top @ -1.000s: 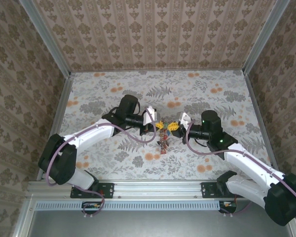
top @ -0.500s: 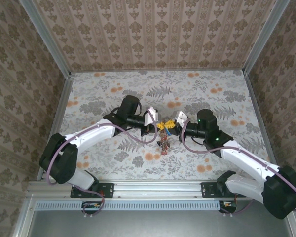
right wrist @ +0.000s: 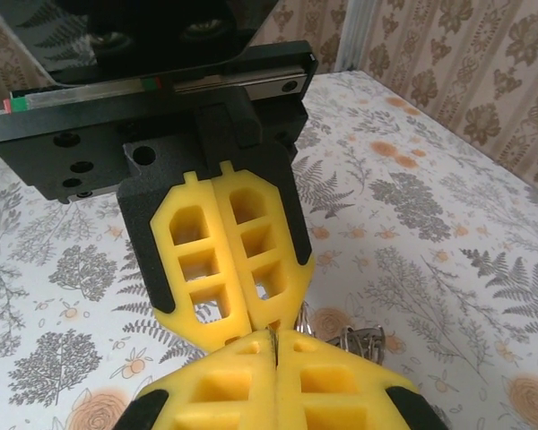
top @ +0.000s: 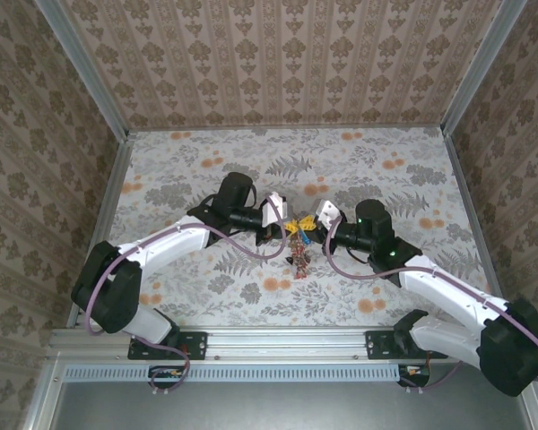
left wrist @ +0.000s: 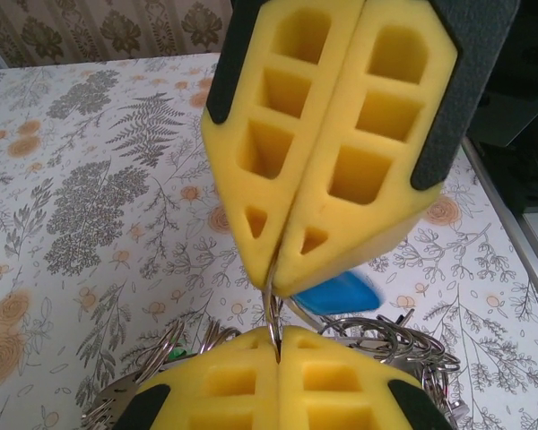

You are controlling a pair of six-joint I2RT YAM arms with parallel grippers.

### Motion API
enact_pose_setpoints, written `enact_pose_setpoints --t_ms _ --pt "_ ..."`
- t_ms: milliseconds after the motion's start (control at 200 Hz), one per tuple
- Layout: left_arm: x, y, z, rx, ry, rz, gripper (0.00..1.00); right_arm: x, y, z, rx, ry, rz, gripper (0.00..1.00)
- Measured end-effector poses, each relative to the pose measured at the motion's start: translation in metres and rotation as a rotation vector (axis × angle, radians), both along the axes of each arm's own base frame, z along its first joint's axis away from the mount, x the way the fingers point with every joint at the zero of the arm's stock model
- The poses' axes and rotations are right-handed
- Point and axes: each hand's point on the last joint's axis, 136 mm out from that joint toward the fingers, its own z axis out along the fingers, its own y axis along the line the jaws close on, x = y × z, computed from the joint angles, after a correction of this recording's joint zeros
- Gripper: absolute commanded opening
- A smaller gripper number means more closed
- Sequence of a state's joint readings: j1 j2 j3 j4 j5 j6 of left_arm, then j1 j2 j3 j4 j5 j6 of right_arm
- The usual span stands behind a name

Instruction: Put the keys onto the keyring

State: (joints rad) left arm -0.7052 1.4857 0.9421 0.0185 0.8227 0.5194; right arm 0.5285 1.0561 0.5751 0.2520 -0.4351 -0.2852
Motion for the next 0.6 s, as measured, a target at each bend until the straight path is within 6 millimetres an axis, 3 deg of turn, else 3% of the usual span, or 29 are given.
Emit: enact_pose_setpoints --t_ms 460,600 --pt "0.004 -0.002 0.004 -0.026 -0.03 0.006 0.0 0.005 -0.008 0.001 -0.002 0.0 -0.069 0.0" --pt "0.004 -0.002 0.002 -0.029 -0.024 0.011 0.0 0.006 -0.011 -0.005 -0.013 0.017 -0.086 0.05"
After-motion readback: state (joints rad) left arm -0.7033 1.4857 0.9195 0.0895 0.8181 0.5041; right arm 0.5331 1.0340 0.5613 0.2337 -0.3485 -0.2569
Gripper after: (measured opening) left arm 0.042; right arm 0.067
